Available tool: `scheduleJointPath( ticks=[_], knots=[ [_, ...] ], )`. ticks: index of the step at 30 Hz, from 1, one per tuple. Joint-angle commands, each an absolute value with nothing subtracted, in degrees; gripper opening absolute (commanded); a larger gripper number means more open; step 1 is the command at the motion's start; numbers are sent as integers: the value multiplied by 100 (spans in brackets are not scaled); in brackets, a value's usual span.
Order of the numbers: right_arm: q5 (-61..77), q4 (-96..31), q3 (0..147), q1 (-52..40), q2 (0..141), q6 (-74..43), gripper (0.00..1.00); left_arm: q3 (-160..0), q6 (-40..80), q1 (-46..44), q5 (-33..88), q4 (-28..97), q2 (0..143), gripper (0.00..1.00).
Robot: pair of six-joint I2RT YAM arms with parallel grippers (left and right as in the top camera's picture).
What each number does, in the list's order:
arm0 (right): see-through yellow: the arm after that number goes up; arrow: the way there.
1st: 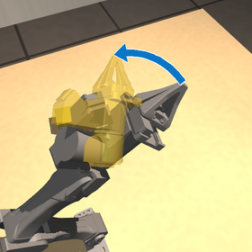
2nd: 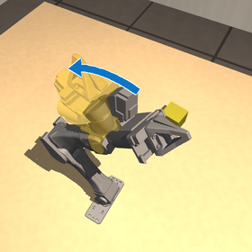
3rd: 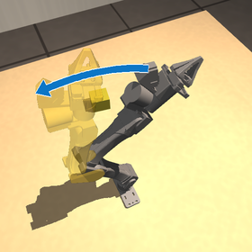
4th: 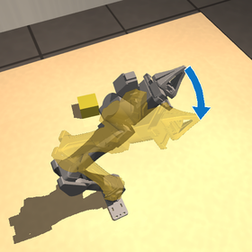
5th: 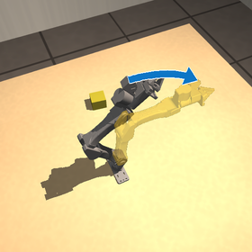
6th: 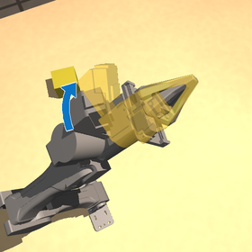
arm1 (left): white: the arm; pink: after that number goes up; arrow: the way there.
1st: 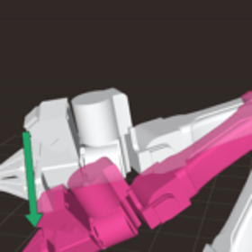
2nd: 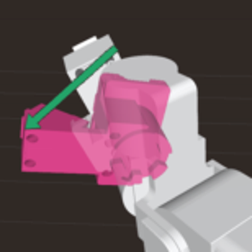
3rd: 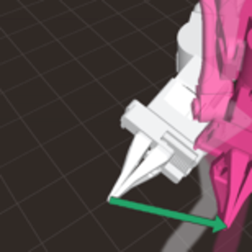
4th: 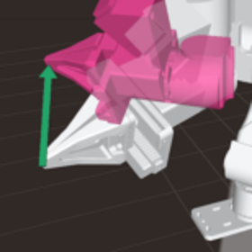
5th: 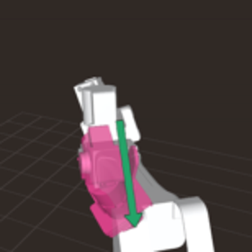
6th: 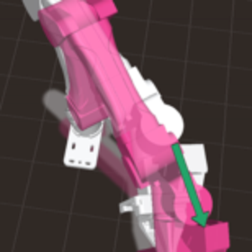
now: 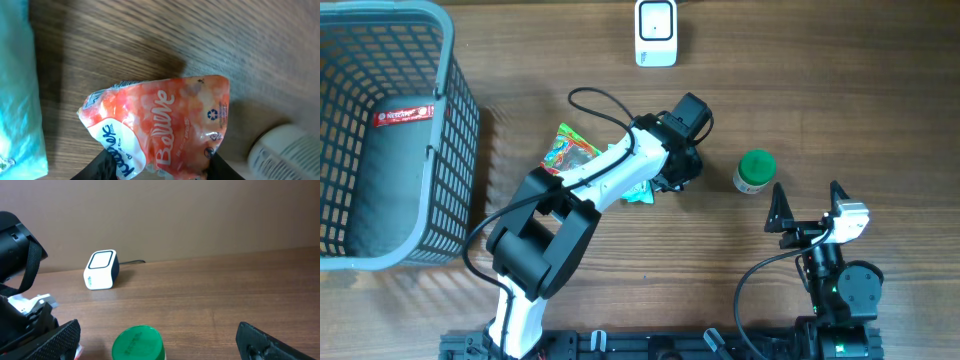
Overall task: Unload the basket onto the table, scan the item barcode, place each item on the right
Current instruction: 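Carry the Kleenex pack right and set it beside the jar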
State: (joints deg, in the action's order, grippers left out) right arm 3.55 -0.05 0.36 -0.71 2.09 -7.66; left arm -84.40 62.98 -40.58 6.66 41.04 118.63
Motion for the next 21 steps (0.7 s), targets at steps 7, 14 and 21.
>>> scheduleJointPath(
  ticks=[7,14,21],
  knots=[
    [283,8,30,-80,207,-757,100,-8512,9157,-4477,351,3771,11771,100],
    [283,8,30,-80,207,-760,100,-8547,7767,-4460,-943,4117,11109,58],
    [283,8,30,-80,207,-760,100,-8538,6639,-4403,-1594,4362,11306,4]
  ],
)
